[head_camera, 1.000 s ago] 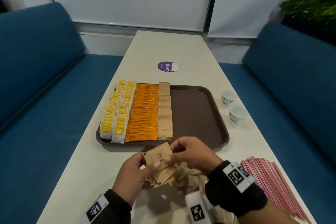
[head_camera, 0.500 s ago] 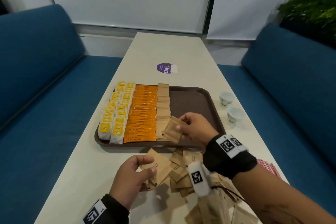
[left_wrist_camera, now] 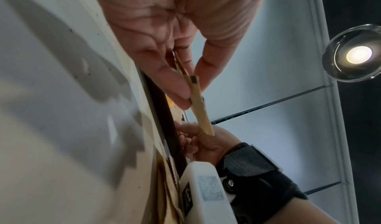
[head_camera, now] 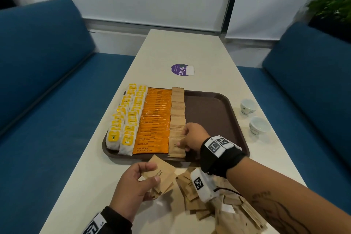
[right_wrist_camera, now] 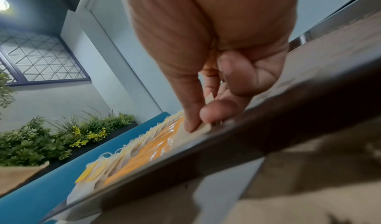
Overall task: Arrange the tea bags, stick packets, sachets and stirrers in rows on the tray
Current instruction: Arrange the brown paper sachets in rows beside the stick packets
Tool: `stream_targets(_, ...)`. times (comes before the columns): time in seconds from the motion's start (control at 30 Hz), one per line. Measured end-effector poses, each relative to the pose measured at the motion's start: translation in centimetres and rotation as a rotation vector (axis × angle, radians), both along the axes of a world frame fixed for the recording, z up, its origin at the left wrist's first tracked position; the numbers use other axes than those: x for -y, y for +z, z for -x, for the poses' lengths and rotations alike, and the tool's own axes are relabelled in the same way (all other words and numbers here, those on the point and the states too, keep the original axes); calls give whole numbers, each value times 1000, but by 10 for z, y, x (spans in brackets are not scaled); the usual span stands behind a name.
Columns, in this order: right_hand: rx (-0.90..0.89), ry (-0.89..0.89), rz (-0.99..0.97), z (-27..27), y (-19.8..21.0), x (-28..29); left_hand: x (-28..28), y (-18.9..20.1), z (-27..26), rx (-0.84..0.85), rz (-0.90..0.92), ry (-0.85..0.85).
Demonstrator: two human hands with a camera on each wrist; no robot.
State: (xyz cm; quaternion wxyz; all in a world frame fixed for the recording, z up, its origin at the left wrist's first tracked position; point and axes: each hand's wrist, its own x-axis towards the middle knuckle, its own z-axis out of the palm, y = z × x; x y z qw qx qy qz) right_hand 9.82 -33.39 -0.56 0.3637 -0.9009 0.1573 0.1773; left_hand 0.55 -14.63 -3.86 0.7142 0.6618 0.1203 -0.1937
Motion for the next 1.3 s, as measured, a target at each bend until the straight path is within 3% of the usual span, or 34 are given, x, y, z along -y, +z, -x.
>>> stream_targets(0.2, 42, -28, 45, -4, -4, 2, 1, -7, -5, 3, 28, -12)
stream_targets(0.4, 197, -33, -98, 24, 18, 5, 0, 0, -5, 49, 73, -35)
stream_targets(0.63, 3, 120, -302, 96, 30, -7, 2, 2, 3, 114, 73, -57)
stream_targets(0.9, 120, 70, -283, 123, 9, -18, 7, 1, 15, 205, -82, -195)
stream_targets(1.17, 184, 116, -345, 128, 9, -17, 8, 0, 16, 225, -84, -244)
stream_targets(1.3, 244, 126, -264, 125, 7, -16, 6, -3, 12, 220, -47, -286)
